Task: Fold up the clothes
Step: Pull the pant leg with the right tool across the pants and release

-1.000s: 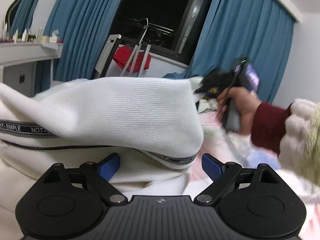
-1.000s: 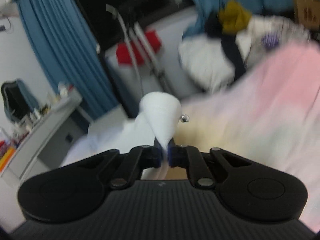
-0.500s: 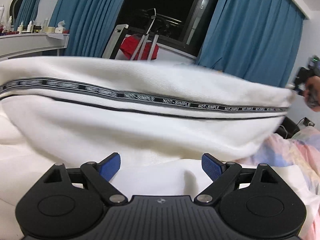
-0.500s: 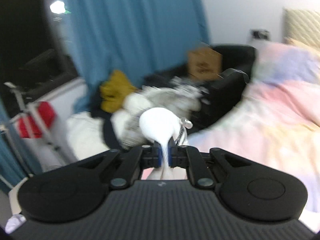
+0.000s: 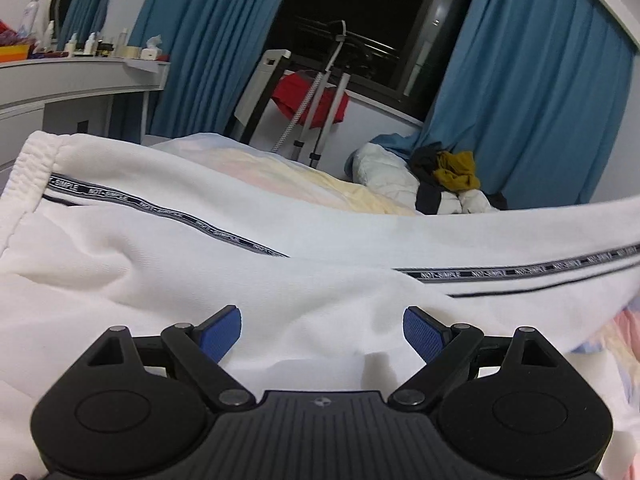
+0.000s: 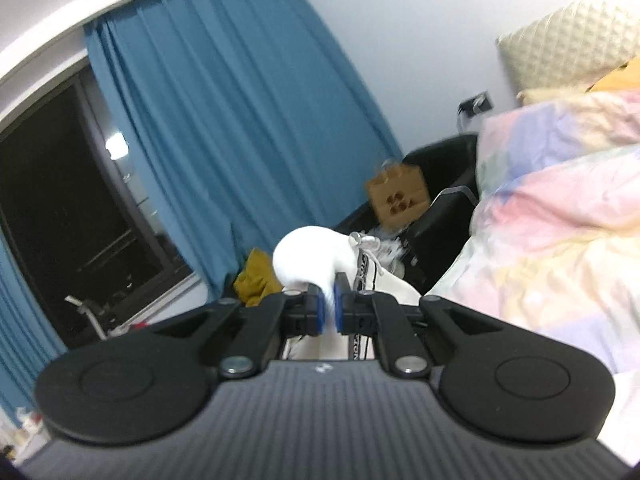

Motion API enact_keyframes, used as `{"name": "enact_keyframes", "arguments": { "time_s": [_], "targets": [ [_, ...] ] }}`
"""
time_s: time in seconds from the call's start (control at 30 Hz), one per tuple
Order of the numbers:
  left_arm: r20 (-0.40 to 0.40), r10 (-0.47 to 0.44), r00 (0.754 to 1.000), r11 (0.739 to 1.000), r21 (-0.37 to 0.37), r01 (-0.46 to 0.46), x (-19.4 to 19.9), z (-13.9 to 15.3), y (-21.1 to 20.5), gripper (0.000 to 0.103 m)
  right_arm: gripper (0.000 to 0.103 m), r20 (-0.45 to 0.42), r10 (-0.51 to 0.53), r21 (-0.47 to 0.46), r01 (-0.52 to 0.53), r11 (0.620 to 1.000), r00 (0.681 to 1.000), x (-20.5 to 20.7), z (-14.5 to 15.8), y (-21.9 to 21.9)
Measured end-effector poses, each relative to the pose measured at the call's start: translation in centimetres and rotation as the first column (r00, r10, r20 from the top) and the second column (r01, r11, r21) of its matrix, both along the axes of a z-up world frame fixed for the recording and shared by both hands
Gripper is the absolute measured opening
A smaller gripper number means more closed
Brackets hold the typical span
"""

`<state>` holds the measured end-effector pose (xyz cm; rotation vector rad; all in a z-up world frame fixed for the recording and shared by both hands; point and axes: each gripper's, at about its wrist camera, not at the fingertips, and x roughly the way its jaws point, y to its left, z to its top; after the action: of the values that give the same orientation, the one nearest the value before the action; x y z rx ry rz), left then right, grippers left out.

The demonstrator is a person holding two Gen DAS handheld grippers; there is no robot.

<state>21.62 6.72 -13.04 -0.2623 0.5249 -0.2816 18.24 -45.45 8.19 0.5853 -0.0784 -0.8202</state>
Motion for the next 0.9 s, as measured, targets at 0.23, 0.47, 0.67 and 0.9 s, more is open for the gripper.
{"name": "enact_keyframes", "arguments": {
  "time_s": [0.23, 0.47, 0.67, 0.9],
  "targets": [
    [-0.006, 0.027, 1.000, 0.999, 0.031, -0.027, 0.3, -0.2, 0.5, 0.090, 0.010, -0.175, -0.052, 0.207, 0.088, 0.974, 0.983, 6.3, -7.8, -8.6],
    [-0.020, -0.016, 1.000, 0.995, 0.102, 0.018, 1.1, -1.3, -1.1, 0.090, 0.011, -0.099, 0.123, 0.391, -0.075, 0.917, 0.987, 13.0, -17.1, -15.8],
    [-0.020, -0.028, 0.999, 0.992, 0.119, 0.030, 1.5, -2.1, -1.5, 0.090, 0.050, -0.111, 0.289, 0.335, -0.238, 0.912, 0.951, 14.6, -17.8, -16.8],
    [-0.022, -0.026, 0.999, 0.995, 0.098, 0.028, 1.4, -1.8, -1.2, 0.090, 0.079, 0.072, 0.323, 0.285, -0.330, 0.900, 0.944, 6.7, -18.5, -14.7]
  ]
}}
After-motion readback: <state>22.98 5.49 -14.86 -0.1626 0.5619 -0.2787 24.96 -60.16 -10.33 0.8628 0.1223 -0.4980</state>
